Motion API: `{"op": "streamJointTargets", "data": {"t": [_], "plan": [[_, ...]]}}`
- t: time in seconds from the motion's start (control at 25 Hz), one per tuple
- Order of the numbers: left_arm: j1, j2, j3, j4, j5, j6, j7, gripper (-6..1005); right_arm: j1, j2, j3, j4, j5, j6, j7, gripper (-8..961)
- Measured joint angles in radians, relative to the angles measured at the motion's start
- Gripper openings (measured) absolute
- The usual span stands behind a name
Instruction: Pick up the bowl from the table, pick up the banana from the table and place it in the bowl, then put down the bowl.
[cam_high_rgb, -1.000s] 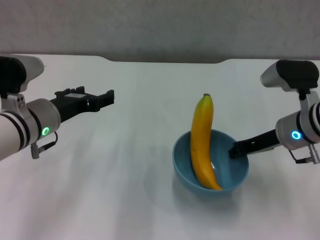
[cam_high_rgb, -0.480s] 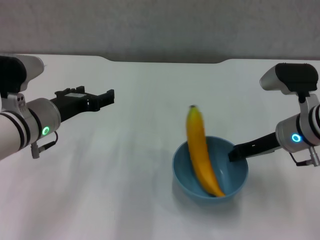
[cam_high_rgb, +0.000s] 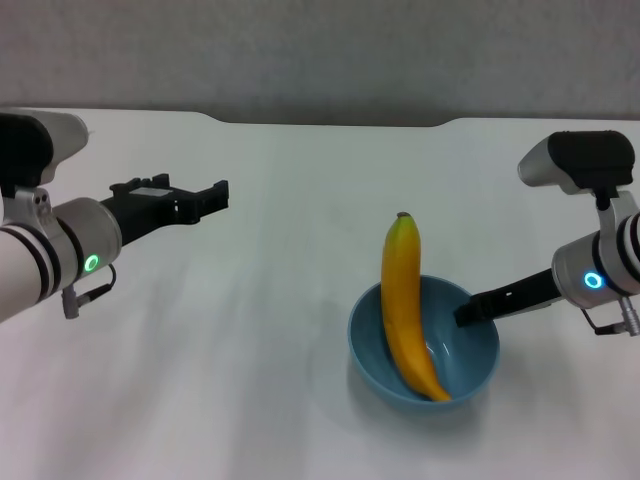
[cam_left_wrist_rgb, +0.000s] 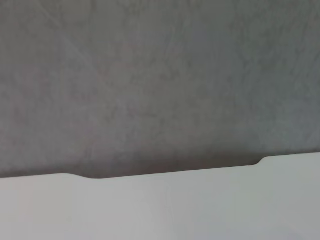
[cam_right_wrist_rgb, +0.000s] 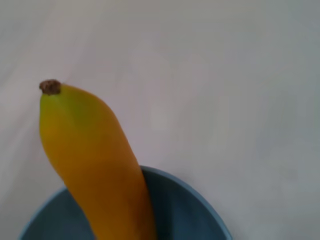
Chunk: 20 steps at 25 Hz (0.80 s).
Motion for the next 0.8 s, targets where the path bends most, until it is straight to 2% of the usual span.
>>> {"op": "streamJointTargets", "data": {"t": [0.16, 0.24, 0.28, 0.48, 0.6, 0.64, 0.68, 0.8], "plan": [[0.001, 0.0, -0.002, 0.01, 0.0, 0.0, 0.0, 891, -0.016, 0.001, -0.011, -0.022, -0.011, 0.003, -0.001, 174], [0.006, 0.001, -0.003, 0.013, 0.0, 0.001, 0.012, 891, -0.059, 0.002, -0.011, -0.1, -0.007, -0.003, -0.001, 404], [0.006, 0.001, -0.003, 0.013, 0.0, 0.001, 0.012, 891, -0.059, 0.002, -0.011, -0.1, -0.007, -0.003, -0.001, 438], [0.021, -0.001, -0.001, 0.019, -0.072, 0.034, 0.132, 891, -0.178, 0.01, -0.011, -0.285, 0.024, -0.009, -0.001, 609], [0.028, -0.001, -0.004, 0.035, -0.154, 0.041, 0.2, 891, -0.26, 0.01, -0.011, -0.394, 0.116, 0.006, -0.048, 650], [0.028, -0.001, -0.004, 0.035, -0.154, 0.041, 0.2, 891, -0.26, 0.01, -0.011, -0.394, 0.116, 0.006, -0.048, 664], [0.031, 0.002, -0.009, 0.049, -0.235, 0.039, 0.257, 891, -0.285, 0.01, -0.008, -0.417, 0.163, 0.014, -0.084, 678], [0.039, 0.002, -0.021, 0.054, -0.294, 0.033, 0.314, 890, -0.352, 0.011, -0.003, -0.467, 0.3, 0.037, -0.198, 677]]}}
